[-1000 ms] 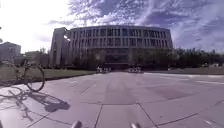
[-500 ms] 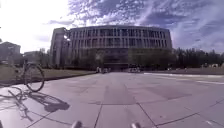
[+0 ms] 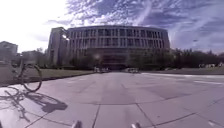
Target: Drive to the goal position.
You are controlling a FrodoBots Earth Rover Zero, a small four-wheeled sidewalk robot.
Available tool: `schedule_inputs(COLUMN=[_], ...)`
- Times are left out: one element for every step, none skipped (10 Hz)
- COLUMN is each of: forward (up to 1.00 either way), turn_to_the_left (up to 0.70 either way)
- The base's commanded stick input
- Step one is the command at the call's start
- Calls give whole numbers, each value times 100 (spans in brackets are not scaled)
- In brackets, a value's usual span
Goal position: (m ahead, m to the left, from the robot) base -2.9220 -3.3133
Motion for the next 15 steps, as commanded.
schedule_inputs(forward=[0, 0, 0, 0, 0, 0, 0, 0, 0, 0, 0, 0, 0, 0, 0], turn_to_the_left=[-63, -63, -63, -63, -63, -63, -63, -63, -63, -63, -63, -63, -63, -63, -63])
